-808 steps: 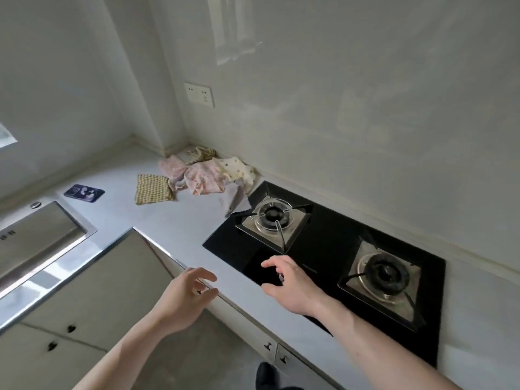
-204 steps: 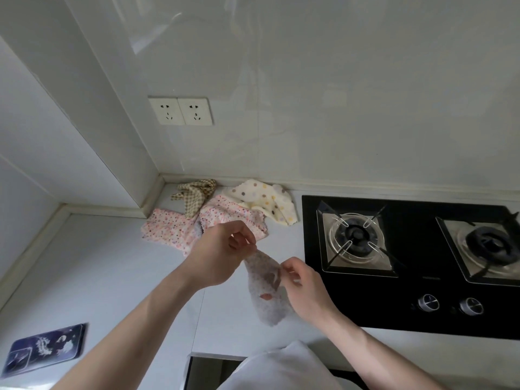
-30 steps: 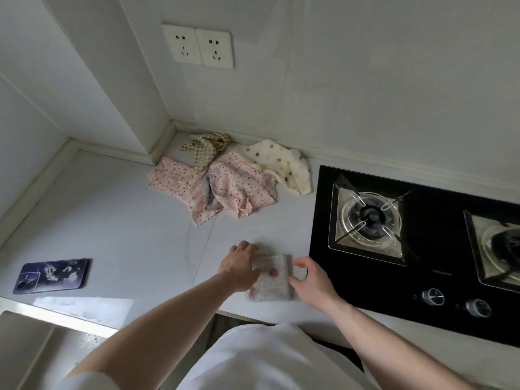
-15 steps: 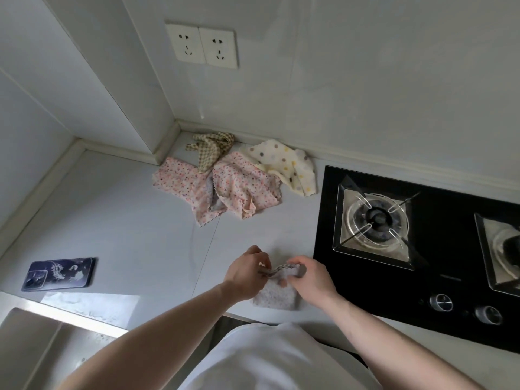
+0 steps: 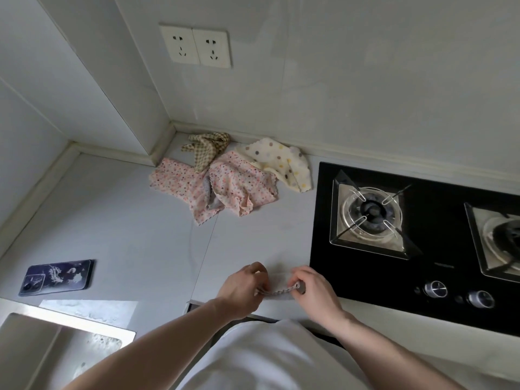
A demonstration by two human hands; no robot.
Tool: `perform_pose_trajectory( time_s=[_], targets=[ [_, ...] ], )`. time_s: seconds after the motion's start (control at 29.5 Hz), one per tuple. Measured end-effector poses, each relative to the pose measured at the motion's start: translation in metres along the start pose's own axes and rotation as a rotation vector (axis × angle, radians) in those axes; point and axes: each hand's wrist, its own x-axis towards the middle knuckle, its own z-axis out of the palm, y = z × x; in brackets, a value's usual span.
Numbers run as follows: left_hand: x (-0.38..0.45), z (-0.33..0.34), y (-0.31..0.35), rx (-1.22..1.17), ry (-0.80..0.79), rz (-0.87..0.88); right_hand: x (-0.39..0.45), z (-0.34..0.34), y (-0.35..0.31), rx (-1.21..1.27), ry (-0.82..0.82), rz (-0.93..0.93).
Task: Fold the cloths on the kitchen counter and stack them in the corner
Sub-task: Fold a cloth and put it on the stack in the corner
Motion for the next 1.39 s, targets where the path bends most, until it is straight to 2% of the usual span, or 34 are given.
perform_pose_trajectory(
  time_s=[0.17, 0.34, 0.44, 0.54, 0.68, 0.81, 1.05, 1.22, 1.29, 1.39],
  targets=[
    [-0.006, 0.001, 0.001, 0.019, -0.127, -0.055, -0.006, 0.012, 0.009, -0.093, -0.078, 0.027],
    [-0.004, 0.000, 0.003, -0.141, -0.037, -0.172, -0.006, 0.013, 0.004, -0.095, -0.141, 0.059],
    [0.000, -0.005, 0.009, -0.205, 0.022, -0.205, -0.008, 0.008, 0.003, 0.007, -0.138, 0.090],
    [0.002, -0.018, 0.020, -0.247, 0.080, -0.167, -0.020, -0.007, 0.003, 0.221, -0.057, 0.150],
    [0.003, -0.045, 0.054, -0.454, 0.169, -0.132, -0.043, -0.045, -0.001, 0.545, 0.126, 0.184],
    [0.013, -0.060, 0.096, -0.706, 0.102, -0.102, -0.069, -0.084, 0.004, 0.710, 0.266, 0.211],
    [0.043, -0.051, 0.203, -0.760, 0.045, 0.078, -0.132, -0.145, 0.051, 0.924, 0.467, 0.301],
    [0.051, -0.029, 0.290, -0.881, -0.067, 0.191, -0.189, -0.186, 0.111, 1.027, 0.441, 0.367],
    [0.053, 0.019, 0.386, -0.896, -0.137, 0.221, -0.266, -0.218, 0.183, 1.029, 0.439, 0.386],
    [0.057, 0.052, 0.442, -0.888, -0.217, 0.198, -0.303, -0.244, 0.225, 1.056, 0.500, 0.452]
  ],
)
